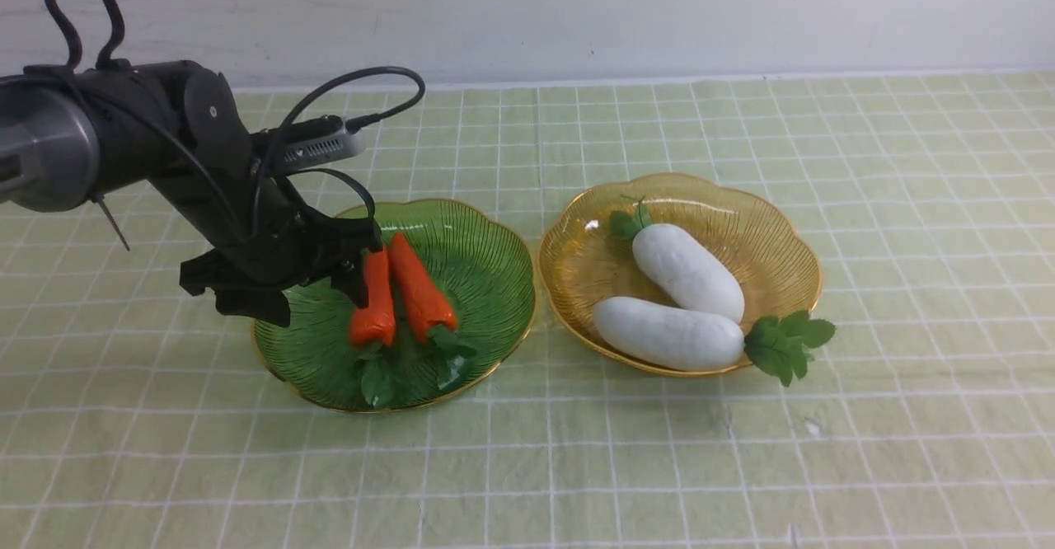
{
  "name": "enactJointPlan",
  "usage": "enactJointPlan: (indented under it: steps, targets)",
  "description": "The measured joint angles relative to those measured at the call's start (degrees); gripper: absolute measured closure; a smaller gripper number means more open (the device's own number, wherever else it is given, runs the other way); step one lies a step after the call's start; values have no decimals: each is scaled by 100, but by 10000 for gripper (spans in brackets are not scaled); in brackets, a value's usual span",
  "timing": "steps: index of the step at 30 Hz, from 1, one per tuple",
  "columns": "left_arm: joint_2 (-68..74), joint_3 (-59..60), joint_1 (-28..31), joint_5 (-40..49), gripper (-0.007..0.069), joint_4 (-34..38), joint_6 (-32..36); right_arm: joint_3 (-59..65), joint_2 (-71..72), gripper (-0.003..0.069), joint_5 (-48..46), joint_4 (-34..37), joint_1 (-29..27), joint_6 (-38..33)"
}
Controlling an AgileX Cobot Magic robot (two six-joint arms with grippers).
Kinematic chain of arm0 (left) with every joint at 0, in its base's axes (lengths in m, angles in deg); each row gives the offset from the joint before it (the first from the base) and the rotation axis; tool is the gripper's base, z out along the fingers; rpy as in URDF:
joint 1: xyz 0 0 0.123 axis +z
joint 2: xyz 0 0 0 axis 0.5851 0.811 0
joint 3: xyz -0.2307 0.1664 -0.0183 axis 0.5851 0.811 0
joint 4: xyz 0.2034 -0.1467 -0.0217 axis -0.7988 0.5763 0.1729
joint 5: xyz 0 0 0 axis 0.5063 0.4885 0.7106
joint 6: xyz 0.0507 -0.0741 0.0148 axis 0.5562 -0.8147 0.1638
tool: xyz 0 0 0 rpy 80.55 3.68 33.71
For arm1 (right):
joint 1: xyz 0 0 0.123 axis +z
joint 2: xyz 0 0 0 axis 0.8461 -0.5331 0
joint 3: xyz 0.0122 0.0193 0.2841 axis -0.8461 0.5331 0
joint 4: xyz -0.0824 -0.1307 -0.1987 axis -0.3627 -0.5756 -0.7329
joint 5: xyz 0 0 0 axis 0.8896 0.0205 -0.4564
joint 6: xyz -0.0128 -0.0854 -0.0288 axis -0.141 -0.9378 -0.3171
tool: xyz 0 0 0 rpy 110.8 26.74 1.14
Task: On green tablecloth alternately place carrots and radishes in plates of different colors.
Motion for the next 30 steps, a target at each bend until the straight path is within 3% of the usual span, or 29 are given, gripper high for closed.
enactJointPlan:
  steps: [7, 16, 19, 26, 27, 30]
  targets:
    - [0, 0, 0, -6, 82, 0, -4, 298, 1839, 674, 464, -203, 0, 132]
    - [0, 0, 0, -6, 181, 2, -4, 2670, 2748, 674, 4429, -247, 0, 144]
    - [0, 0, 0, -6, 227, 2, -4, 2990, 2748, 674, 5070, -247, 0, 145]
    - [0, 0, 0, -6, 337, -4, -4, 3374, 2748, 674, 5324, -259, 0, 147]
    - [0, 0, 0, -14, 395, -32, -4, 3459, 2748, 674, 5258, -259, 0, 147]
    - [0, 0, 0, -44, 462, -107, 1, 3561, 2748, 674, 5163, -259, 0, 147]
